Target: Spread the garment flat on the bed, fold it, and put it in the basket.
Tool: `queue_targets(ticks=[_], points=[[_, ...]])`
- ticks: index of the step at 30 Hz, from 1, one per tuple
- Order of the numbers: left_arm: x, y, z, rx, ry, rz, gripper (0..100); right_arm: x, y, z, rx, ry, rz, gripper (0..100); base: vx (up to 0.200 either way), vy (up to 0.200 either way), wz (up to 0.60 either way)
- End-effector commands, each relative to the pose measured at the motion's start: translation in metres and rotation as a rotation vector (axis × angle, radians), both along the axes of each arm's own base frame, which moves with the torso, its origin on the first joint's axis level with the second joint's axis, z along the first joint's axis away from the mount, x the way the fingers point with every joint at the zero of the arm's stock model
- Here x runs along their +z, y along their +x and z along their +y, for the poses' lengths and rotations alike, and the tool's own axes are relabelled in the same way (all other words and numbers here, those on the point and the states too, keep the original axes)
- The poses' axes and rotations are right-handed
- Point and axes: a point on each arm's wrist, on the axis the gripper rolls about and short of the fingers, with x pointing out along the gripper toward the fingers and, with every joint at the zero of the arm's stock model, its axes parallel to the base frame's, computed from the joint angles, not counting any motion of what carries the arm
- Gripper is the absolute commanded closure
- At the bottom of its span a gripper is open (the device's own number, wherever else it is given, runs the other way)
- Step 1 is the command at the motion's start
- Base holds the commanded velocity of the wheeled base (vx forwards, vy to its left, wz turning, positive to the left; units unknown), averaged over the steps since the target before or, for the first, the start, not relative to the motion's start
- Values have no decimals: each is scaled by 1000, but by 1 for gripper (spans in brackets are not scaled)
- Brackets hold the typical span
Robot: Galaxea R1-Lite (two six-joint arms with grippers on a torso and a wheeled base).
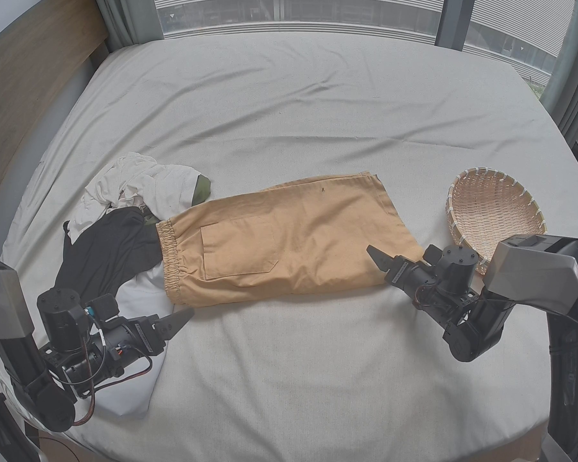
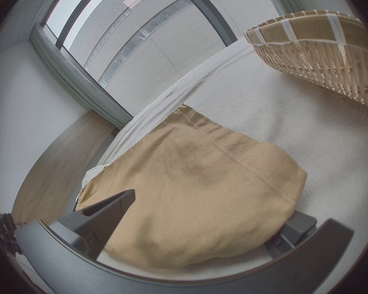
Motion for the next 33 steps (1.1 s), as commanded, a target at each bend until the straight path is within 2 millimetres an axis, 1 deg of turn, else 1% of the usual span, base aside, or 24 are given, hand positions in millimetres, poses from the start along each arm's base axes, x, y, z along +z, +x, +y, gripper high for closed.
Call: queue_targets(ticks=[1, 9, 11, 14, 17, 18, 21, 22, 23, 25, 28, 33], points=[[0, 1, 1, 5, 1, 2, 0, -6, 3, 0, -3, 1, 7, 100, 0, 0, 0], [-2, 1, 1, 10, 3, 9, 0, -5, 2, -1, -5, 7, -11, 100, 0, 0, 0], [-2, 1, 1, 11, 3, 7, 0, -5, -1, -1, -2, 6, -8, 100, 0, 0, 0], [-3, 1, 2, 14, 6, 11, 0, -6, -10, -3, 1, 2, 5, 100, 0, 0, 0], [-3, 2, 5, 25, 7, 10, 0, 1, -23, -6, 6, -1, 4, 100, 0, 0, 0], [-3, 2, 5, 27, 8, 12, 0, 2, -25, -7, 6, -2, 7, 100, 0, 0, 0], [-3, 3, 6, 31, 8, 12, 0, 15, -39, -13, 6, -3, 15, 100, 0, 0, 0], [-3, 3, 6, 31, 8, 12, 0, 16, -40, -13, 6, -4, 15, 100, 0, 0, 0], [-4, 3, 6, 34, 8, 13, 0, 23, -50, -17, 7, -10, 21, 100, 0, 0, 0], [-4, 3, 6, 36, 9, 13, 0, 27, -60, -21, 8, -24, 30, 100, 0, 0, 0], [-6, 5, 6, 39, 11, 22, 0, 29, -74, -28, 8, -70, 47, 100, 0, 0, 0], [-11, 9, 5, 37, 11, 37, 0, 32, -88, -39, 4, -107, 63, 100, 0, 0, 0]])
